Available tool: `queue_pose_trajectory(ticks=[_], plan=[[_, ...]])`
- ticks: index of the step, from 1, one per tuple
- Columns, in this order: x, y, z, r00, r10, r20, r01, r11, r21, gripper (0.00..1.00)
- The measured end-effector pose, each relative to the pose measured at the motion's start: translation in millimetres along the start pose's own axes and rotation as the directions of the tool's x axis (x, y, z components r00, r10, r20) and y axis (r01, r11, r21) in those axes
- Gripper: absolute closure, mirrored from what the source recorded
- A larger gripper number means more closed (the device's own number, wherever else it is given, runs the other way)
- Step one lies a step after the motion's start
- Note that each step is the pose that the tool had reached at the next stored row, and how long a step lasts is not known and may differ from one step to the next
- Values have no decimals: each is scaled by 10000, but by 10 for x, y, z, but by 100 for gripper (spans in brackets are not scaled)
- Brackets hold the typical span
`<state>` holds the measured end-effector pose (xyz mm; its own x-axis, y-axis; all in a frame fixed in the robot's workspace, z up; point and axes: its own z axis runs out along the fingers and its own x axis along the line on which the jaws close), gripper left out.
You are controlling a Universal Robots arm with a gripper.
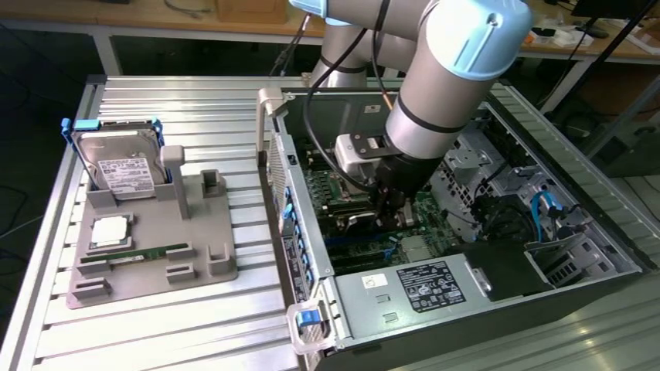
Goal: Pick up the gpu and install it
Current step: 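Insert the gpu into the slot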
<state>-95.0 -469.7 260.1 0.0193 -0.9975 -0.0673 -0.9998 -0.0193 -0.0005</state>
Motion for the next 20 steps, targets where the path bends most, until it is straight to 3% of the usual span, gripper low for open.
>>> queue_pose_trajectory(ticks=[9, 11, 17, 20], plan=[[0, 0, 2, 10000, 1, 4, -1, 10000, -3, 73], [0, -4, 3, 10000, 1, 6, -1, 10000, -36, 73], [0, -22, 3, 10000, 14, 9, -13, 9998, -209, 73], [0, -24, 2, 10000, 17, 9, -17, 9997, -235, 73]])
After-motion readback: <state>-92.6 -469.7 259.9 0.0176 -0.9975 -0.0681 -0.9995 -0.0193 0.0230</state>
